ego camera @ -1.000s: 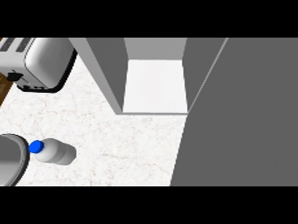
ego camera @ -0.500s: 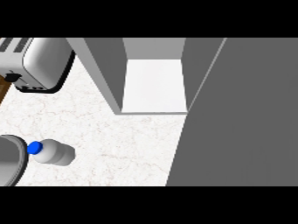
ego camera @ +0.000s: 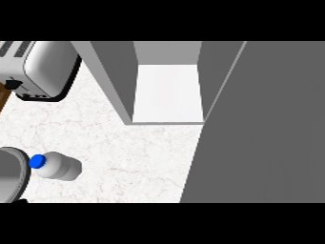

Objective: Pick up the bottled water, place it into the cabinet and close the cabinet

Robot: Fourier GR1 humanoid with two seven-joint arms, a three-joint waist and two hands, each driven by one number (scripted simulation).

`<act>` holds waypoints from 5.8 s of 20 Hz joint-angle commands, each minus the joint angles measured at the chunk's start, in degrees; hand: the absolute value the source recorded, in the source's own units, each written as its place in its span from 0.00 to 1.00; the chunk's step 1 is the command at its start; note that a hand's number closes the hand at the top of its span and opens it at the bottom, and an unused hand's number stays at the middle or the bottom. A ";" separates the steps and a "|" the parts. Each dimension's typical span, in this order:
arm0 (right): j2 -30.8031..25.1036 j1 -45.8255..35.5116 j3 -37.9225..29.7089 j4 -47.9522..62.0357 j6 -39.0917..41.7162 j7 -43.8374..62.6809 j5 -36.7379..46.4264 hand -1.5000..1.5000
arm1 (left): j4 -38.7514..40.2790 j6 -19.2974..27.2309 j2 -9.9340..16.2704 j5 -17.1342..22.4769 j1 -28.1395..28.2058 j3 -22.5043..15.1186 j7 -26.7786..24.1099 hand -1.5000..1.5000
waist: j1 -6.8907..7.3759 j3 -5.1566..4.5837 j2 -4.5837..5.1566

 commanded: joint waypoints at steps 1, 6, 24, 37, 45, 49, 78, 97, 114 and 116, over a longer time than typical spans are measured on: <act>-1.55 1.21 2.08 -6.00 -1.03 2.44 7.25 0.00 | 9.67 -1.11 -0.27 0.31 0.11 -2.25 -6.93 0.00 | -0.12 -0.03 -0.05; -4.42 3.57 3.59 -8.55 -2.42 0.45 6.97 0.00 | 14.71 -0.08 -0.26 -3.01 -6.40 -1.54 -8.26 0.00 | -0.56 0.04 -0.06; -5.52 -2.63 3.49 -7.85 -5.83 5.01 7.31 0.00 | 41.89 2.51 -0.27 -1.92 -12.39 -7.31 -28.22 0.00 | -0.13 -0.02 0.03; -7.88 -0.07 10.06 -7.48 -9.82 3.72 11.67 0.00 | 55.76 -0.80 0.38 -1.50 -17.71 -1.24 -35.99 0.00 | -0.51 -0.02 -0.08; -6.83 -4.17 8.00 -6.92 -10.03 6.96 11.22 0.00 | 59.55 -3.27 0.16 0.74 -18.92 -1.72 -40.43 0.00 | -0.05 0.00 -0.03; -7.54 -4.36 7.46 -6.23 -9.99 5.70 9.59 0.00 | 62.84 -4.91 1.03 2.70 -20.62 -1.52 -43.12 0.00 | 0.03 0.01 0.01; -9.42 -4.07 5.89 -1.91 -11.61 -0.22 5.31 0.00 | 68.07 -17.23 2.26 0.29 -32.19 -11.49 -42.27 1.00 | -0.12 0.05 0.09; -10.98 -3.04 7.33 -5.35 -12.11 1.12 7.24 0.00 | 41.22 -3.21 -0.27 5.67 -28.70 -27.63 -23.27 1.00 | -0.13 0.05 -0.01; -12.59 -0.40 9.09 -5.19 -13.03 -0.52 6.65 0.00 | 38.93 16.58 -0.28 5.44 -48.33 -33.71 -11.97 1.00 | -0.53 0.06 0.04; -12.85 -0.58 9.74 -8.38 -13.30 1.31 6.58 0.00 | 41.74 21.48 -0.28 4.68 -49.47 -37.13 -14.38 1.00 | -1.10 0.03 -0.01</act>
